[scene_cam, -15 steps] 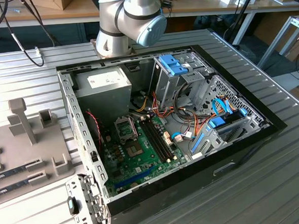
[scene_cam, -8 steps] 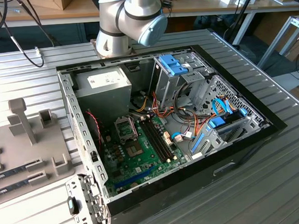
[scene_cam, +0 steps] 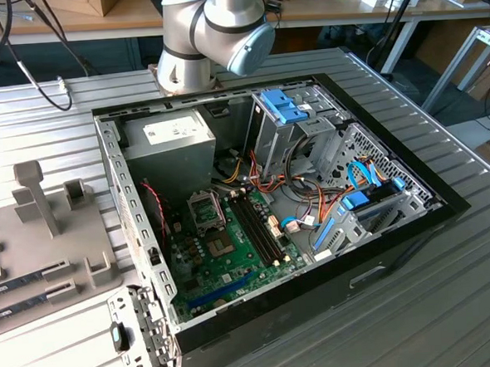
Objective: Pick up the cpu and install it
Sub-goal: 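Pick up the cpu and move it towards the insertion slot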
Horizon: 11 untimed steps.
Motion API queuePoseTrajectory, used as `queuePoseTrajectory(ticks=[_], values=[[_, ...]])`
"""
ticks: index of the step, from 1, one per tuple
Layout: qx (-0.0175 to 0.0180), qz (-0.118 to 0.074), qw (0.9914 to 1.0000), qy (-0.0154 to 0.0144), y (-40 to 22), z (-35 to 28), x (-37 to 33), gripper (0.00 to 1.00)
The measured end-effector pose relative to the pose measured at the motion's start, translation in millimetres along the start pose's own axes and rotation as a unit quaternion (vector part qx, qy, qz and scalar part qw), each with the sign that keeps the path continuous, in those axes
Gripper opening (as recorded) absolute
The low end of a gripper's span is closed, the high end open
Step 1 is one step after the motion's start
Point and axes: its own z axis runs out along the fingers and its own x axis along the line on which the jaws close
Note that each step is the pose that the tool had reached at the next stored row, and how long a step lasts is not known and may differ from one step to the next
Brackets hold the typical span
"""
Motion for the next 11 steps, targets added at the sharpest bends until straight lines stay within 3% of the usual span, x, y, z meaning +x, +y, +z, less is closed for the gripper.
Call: queuePoseTrajectory(ticks=[11], values=[[0.0000, 0.000, 1.00000, 0.0000, -7.2, 1.4, 0.3, 0.60]])
